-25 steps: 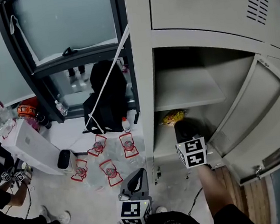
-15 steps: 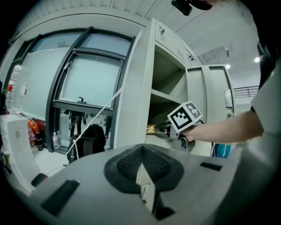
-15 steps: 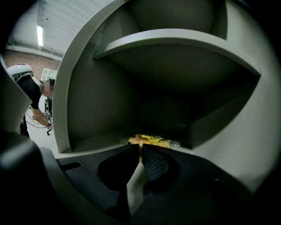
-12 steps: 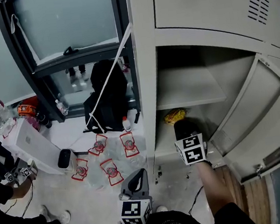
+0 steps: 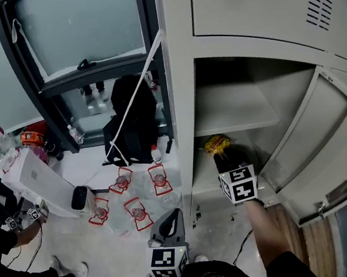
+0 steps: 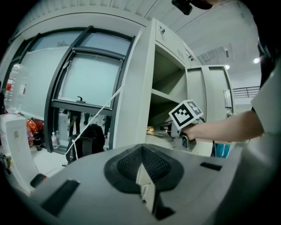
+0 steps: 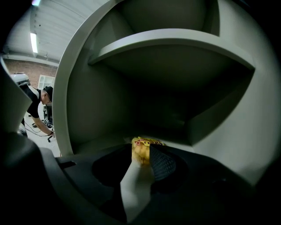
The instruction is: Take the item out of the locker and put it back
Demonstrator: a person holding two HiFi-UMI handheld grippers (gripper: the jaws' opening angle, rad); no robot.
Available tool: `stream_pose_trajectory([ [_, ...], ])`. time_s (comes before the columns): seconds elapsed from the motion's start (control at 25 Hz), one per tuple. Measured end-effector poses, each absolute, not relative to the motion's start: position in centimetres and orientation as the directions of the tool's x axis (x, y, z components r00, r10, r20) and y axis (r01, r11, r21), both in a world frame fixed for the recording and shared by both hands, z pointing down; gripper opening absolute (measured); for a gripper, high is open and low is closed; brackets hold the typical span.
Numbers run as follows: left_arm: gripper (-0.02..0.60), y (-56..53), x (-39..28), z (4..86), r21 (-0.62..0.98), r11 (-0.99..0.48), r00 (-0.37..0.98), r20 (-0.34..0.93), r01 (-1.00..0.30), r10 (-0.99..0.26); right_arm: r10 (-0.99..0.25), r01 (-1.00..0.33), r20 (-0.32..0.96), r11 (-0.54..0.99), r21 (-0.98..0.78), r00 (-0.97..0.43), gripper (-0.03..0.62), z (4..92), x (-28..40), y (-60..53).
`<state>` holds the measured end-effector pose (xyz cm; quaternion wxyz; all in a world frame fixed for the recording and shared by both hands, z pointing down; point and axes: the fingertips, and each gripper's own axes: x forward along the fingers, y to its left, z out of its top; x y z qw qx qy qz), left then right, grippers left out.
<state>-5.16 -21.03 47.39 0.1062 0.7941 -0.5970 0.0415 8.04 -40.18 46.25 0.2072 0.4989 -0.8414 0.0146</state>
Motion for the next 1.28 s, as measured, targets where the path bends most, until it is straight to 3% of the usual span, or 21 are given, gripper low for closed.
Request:
stream_pose_trajectory([
  [0.32,0.007,-21.1,-4.7,47.3,0.130,-0.299,0.319,0.181,-0.945,-0.930,-0.852,-0.862,0.303,0.485,0.151,-0.426,0.167,44.1,9.0,-38.1],
  [0.88,0.006,-21.0,-3.1,46.5,0.138,-0.377,0.395,0.147,-0.916,-0.907,-0.908,-0.892,0.192,0.407,0.198,-0.372,0.178,40.5,12.4,-31.6],
  [1.28,0.007,-20.8,-1.8,45.5,0.136,-0.423,0.438,0.111,-0.896,-0.892,-0.943,-0.944,0.148,0.313,0.101,-0.297,0.178,41.1,15.0,-26.5],
])
